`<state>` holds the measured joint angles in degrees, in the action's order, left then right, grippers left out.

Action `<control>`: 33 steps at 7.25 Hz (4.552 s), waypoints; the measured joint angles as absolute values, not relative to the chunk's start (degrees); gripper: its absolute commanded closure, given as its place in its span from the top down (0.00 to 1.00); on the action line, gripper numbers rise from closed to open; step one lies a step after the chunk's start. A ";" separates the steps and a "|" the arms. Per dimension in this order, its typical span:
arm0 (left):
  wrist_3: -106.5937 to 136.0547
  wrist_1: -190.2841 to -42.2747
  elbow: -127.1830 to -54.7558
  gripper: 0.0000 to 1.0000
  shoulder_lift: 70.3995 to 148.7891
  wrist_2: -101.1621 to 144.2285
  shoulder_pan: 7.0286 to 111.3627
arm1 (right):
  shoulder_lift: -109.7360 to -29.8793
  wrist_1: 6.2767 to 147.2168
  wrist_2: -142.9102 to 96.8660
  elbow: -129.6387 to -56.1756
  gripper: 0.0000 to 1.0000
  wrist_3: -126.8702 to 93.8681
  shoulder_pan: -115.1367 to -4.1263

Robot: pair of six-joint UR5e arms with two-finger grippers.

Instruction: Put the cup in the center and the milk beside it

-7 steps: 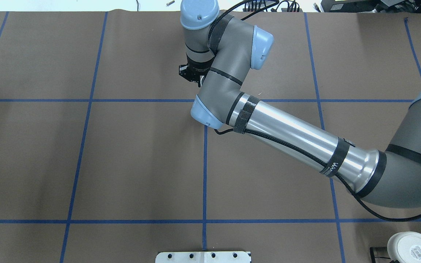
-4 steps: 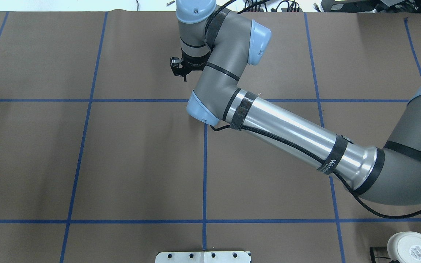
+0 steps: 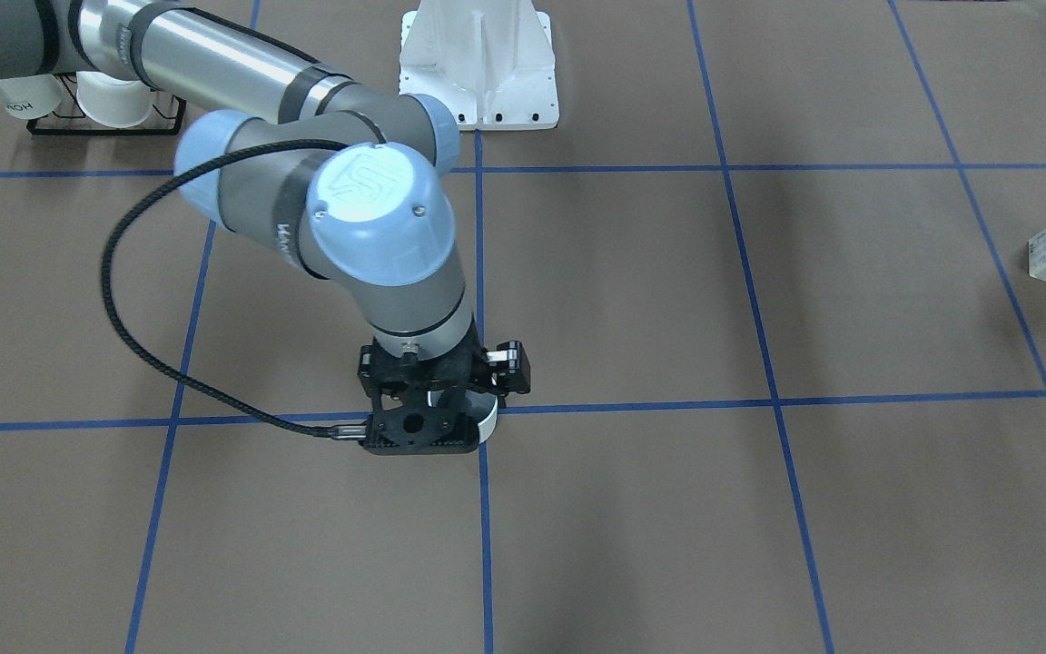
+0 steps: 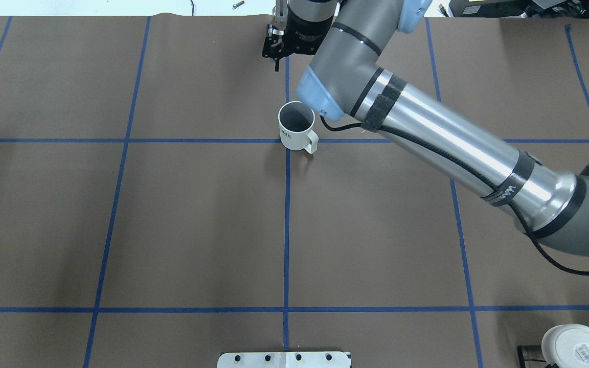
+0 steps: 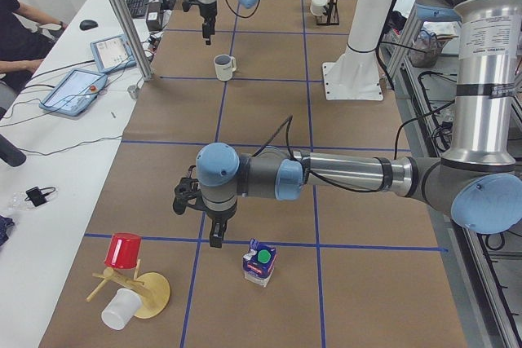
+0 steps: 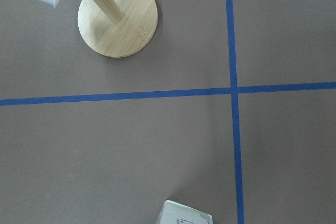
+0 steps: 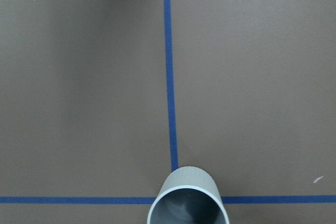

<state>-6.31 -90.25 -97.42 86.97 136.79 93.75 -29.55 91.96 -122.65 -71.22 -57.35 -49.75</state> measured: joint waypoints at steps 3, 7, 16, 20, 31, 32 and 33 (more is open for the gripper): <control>-18.91 -90.66 -101.30 0.98 82.05 135.64 94.09 | -42.95 103.83 -124.98 -85.90 1.00 -37.06 -60.20; -25.20 -96.47 -100.87 0.98 75.72 132.08 94.07 | -58.82 105.70 -131.64 -90.98 1.00 -18.04 -72.11; -23.02 -98.41 -95.56 0.98 77.24 132.68 93.69 | -72.00 105.91 -132.94 -99.18 1.00 -10.83 -76.43; -21.41 -98.39 -95.62 0.98 77.26 132.88 93.10 | -74.10 105.83 -132.64 -99.27 1.00 -7.91 -77.55; -19.41 -99.28 -92.89 0.97 78.13 133.18 89.66 | -83.17 105.15 -135.01 -102.45 1.00 -6.81 -79.99; -19.39 -100.43 -91.76 0.76 78.31 133.17 89.65 | -83.28 105.24 -135.37 -102.47 1.00 -6.81 -80.08; -19.27 -101.38 -91.07 0.39 78.66 133.16 89.65 | -83.35 105.27 -135.53 -102.48 1.00 -6.83 -80.12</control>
